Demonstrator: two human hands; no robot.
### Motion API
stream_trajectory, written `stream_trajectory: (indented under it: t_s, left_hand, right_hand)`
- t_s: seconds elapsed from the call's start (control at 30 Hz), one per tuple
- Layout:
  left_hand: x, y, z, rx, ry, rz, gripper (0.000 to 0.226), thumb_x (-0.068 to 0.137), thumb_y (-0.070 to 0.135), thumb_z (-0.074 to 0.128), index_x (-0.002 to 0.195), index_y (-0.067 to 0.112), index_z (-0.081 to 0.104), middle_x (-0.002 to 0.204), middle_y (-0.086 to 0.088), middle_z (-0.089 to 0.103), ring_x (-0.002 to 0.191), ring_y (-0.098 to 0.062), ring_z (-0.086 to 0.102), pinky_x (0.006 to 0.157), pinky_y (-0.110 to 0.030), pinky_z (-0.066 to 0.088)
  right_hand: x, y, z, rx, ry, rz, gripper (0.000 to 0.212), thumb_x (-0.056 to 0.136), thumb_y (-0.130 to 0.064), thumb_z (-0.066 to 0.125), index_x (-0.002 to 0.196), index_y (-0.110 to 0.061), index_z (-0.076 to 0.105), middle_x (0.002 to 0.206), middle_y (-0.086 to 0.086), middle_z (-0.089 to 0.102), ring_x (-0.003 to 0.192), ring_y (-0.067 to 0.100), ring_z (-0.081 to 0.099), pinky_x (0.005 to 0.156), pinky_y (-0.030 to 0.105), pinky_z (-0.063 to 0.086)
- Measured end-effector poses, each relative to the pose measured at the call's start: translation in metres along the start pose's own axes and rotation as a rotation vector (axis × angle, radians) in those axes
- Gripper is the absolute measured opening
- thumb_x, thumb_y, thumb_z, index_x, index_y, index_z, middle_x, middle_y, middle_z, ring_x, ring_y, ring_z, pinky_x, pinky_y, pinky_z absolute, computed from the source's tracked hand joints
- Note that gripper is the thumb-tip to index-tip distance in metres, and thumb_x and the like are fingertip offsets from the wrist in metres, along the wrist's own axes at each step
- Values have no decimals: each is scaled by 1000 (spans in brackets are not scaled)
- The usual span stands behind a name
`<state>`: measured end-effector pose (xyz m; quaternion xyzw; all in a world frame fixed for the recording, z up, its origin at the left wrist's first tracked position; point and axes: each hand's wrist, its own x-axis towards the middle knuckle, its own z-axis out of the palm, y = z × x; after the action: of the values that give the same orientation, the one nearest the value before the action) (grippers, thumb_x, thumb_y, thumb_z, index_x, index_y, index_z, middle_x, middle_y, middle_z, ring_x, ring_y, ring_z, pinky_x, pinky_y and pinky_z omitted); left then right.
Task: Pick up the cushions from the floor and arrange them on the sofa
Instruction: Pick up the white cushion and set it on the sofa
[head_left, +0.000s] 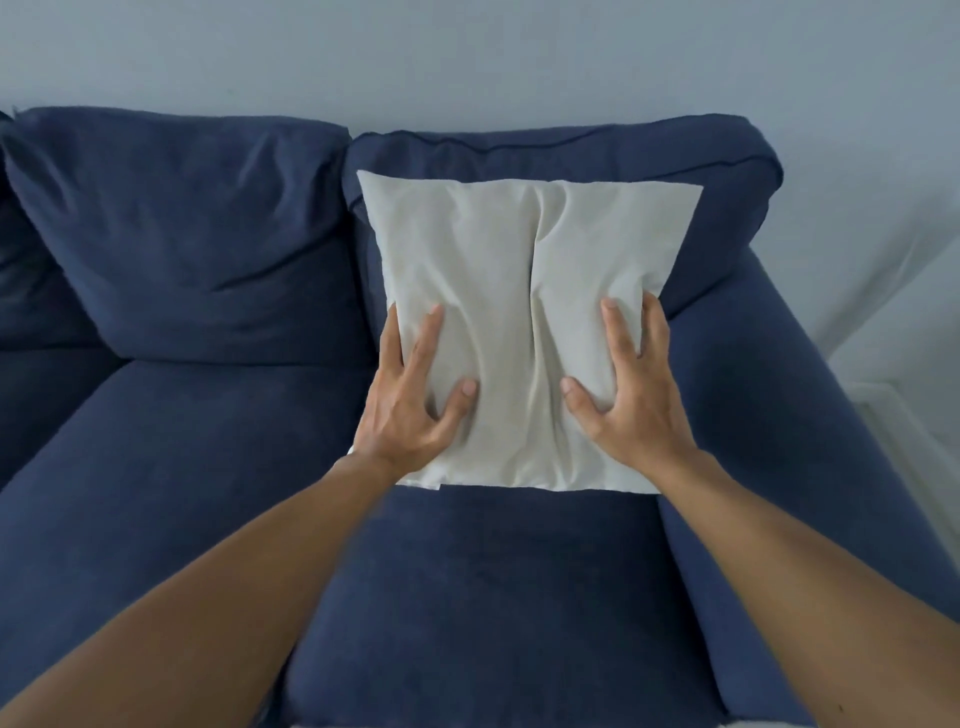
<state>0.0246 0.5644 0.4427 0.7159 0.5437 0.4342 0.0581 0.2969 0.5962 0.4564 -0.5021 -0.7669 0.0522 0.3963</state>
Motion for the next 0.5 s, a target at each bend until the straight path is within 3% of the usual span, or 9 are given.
stream_trajectory:
  t_s: [0.07, 0.1, 0.23, 0.33, 0.5]
  left_hand:
    - [18, -11, 18, 16, -14, -2, 80, 99, 61, 51, 165, 33, 15, 170, -20, 6, 129, -33, 43, 101, -30, 40]
    - [27, -16, 27, 16, -18, -6, 81, 98, 61, 51, 165, 32, 15, 170, -20, 5, 125, -32, 43, 104, -32, 39]
    - [55, -38, 68, -12, -27, -21, 81, 98, 56, 53, 164, 23, 19, 169, -23, 6, 139, -27, 29, 113, -48, 38]
    - [67, -56, 98, -12, -47, -28, 80, 98, 55, 52, 164, 25, 18, 169, -23, 5, 143, -27, 26, 112, -45, 36]
    - [65, -85, 136, 33, -87, -74, 79, 98, 54, 50, 164, 27, 16, 169, -24, 2, 128, -30, 30, 105, -45, 35]
  right_hand:
    - [13, 19, 9, -13, -6, 24, 89, 88, -55, 59, 162, -35, 12, 167, 7, 0, 140, 22, 16, 92, 43, 48]
    - [19, 29, 15, -16, -8, 31, 89, 88, -55, 59, 161, -36, 12, 167, 6, -1, 140, 22, 16, 93, 42, 48]
    - [37, 68, 42, -7, 11, 38, 89, 89, -52, 61, 161, -32, 13, 166, 9, -1, 144, 14, 10, 98, 44, 48]
    - [43, 99, 63, 11, 14, 32, 89, 90, -49, 64, 161, -29, 14, 166, 16, 2, 148, 20, 13, 102, 48, 49]
    - [43, 138, 99, 7, -22, 43, 90, 88, -46, 68, 159, -30, 14, 165, 19, 2, 144, 26, 20, 101, 44, 45]
